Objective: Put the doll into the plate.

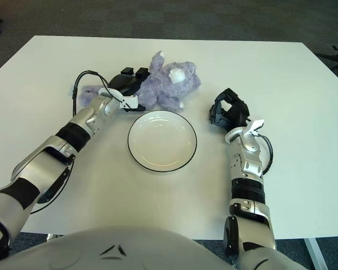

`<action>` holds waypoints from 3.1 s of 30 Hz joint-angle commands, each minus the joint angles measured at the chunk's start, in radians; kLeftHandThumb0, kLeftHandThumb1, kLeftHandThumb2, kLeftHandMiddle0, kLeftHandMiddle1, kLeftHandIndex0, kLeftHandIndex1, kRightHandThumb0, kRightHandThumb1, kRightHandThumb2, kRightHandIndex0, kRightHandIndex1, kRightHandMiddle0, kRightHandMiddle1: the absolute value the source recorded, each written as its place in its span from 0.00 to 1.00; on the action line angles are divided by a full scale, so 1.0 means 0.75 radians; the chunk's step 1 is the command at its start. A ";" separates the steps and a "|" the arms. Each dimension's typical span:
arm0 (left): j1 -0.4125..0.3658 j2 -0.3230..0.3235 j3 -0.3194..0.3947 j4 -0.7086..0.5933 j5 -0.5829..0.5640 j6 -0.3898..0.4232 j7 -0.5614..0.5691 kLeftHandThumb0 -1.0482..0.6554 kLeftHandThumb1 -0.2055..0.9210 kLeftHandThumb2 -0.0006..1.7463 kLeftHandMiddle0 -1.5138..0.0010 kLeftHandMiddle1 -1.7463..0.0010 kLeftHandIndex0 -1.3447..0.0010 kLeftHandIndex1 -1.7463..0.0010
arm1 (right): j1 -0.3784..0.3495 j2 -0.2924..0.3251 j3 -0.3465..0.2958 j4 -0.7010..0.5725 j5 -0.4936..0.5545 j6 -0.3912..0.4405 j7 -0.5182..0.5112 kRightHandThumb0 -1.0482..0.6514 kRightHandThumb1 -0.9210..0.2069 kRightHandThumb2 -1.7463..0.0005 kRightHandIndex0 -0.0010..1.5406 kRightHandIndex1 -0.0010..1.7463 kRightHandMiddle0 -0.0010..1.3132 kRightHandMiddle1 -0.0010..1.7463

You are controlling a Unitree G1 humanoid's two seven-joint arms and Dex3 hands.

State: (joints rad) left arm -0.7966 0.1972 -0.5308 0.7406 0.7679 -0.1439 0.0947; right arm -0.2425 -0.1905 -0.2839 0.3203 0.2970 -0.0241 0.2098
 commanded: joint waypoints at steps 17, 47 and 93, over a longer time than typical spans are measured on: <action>0.022 -0.011 -0.011 0.079 0.011 -0.047 0.230 0.61 0.34 0.80 0.52 0.14 0.56 0.00 | 0.049 0.030 0.010 0.048 -0.002 0.066 -0.019 0.35 0.47 0.30 0.77 1.00 0.43 1.00; 0.058 -0.027 0.047 0.038 -0.047 -0.061 0.326 0.61 0.18 0.91 0.43 0.14 0.48 0.00 | 0.046 0.028 0.007 0.048 0.004 0.083 -0.021 0.35 0.44 0.33 0.75 1.00 0.40 1.00; 0.350 0.083 0.234 -0.772 0.022 0.003 0.357 0.61 0.16 0.90 0.38 0.23 0.44 0.00 | 0.024 0.036 0.011 0.100 -0.003 0.064 -0.019 0.35 0.44 0.32 0.75 1.00 0.41 1.00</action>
State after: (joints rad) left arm -0.5498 0.2560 -0.3708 0.2028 0.7764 -0.1422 0.3476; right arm -0.2595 -0.1840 -0.2841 0.3448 0.2964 -0.0165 0.2001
